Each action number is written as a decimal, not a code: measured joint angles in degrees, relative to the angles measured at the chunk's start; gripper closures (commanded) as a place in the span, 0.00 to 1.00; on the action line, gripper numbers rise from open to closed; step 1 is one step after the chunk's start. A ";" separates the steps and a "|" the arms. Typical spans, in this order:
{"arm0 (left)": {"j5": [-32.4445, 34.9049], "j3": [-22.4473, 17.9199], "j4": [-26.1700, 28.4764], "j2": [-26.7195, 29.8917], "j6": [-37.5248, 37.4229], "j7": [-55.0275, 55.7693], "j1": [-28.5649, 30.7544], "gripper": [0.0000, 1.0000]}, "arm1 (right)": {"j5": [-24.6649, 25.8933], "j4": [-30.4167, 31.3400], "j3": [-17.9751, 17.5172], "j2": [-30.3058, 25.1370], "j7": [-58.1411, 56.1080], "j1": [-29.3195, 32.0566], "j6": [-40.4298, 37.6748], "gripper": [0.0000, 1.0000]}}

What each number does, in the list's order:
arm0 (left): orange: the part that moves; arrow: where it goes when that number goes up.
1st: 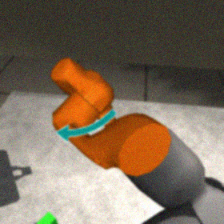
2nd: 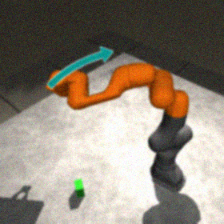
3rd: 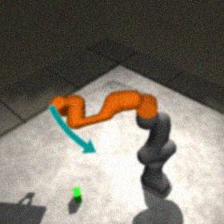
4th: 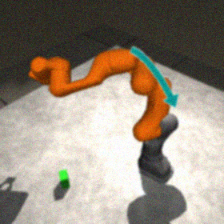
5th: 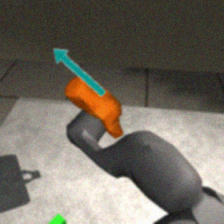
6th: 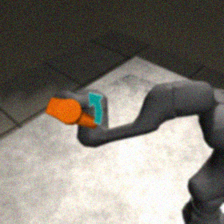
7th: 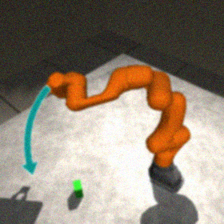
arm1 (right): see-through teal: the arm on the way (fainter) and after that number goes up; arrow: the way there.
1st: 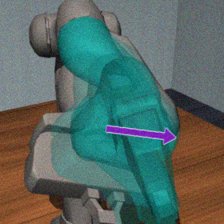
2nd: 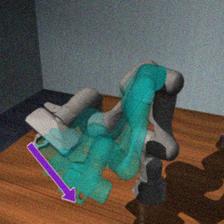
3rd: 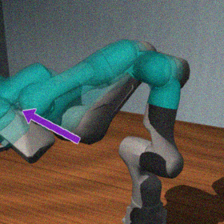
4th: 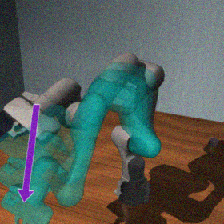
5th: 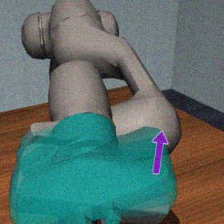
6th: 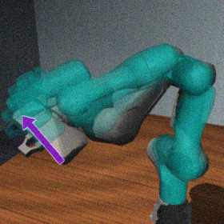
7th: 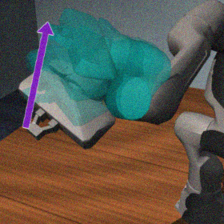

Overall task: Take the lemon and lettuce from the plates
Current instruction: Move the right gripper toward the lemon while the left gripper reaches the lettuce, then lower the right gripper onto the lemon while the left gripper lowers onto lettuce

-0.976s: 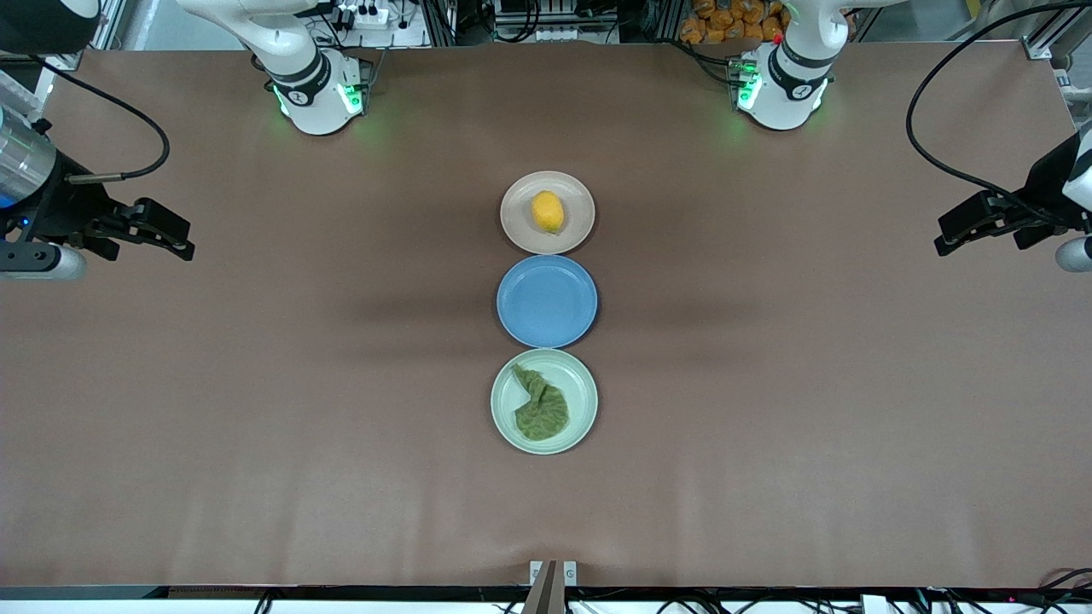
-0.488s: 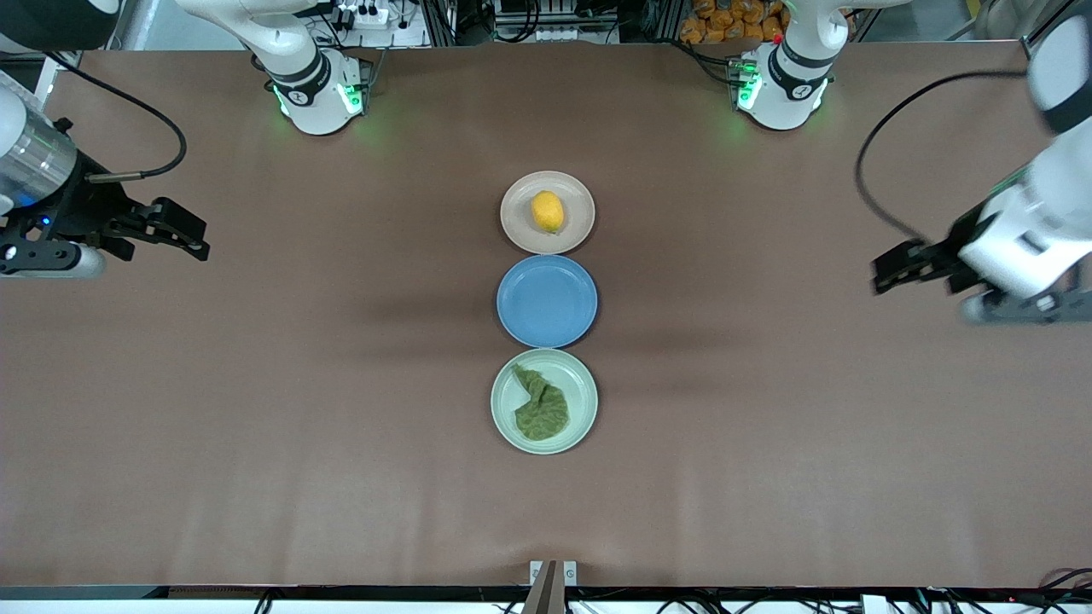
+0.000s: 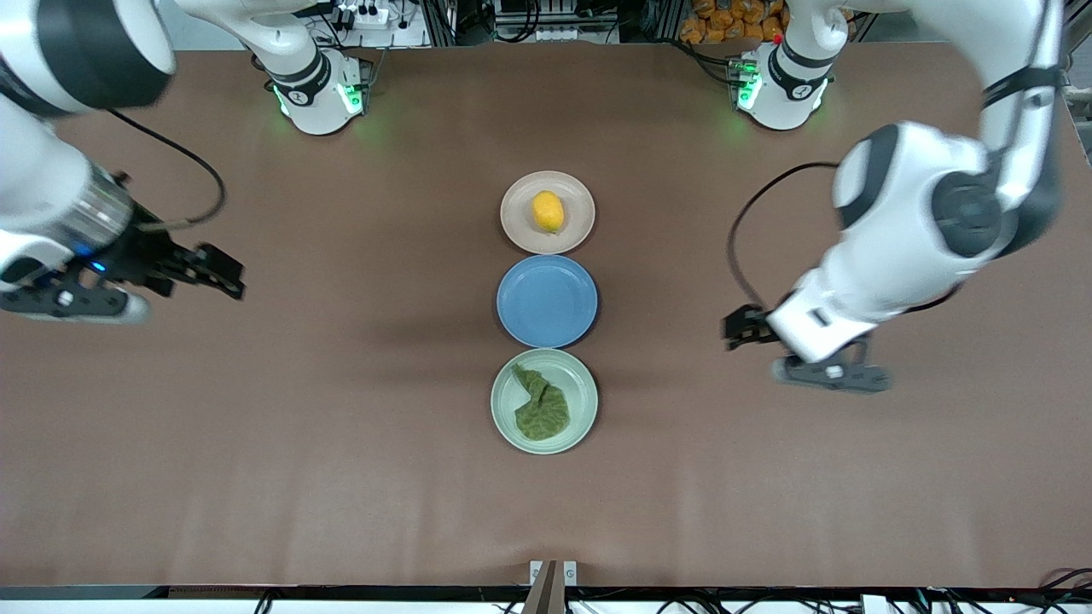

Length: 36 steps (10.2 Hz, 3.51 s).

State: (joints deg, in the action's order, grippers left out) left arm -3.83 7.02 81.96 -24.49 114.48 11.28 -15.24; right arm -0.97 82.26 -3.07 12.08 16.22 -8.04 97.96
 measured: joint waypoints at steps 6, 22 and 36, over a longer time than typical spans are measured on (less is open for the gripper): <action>3.59 -0.34 0.39 -12.07 24.17 0.12 -12.01 0.00 | -0.36 3.53 -0.29 3.54 4.10 -4.43 3.57 0.00; 7.72 -0.71 -1.93 -33.27 58.26 -0.91 -20.04 0.23 | -9.95 37.38 -2.82 5.65 29.25 -35.62 41.16 0.00; 7.72 -1.47 -2.76 -32.38 58.34 1.04 -19.04 1.00 | -10.07 36.78 -3.63 14.84 40.39 -42.42 51.42 0.33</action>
State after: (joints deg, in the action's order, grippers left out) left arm 3.89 5.55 79.20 -56.87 172.82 12.32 -34.28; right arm -11.04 119.04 -6.70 26.92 56.61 -50.46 149.39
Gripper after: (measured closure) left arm 0.982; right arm 0.000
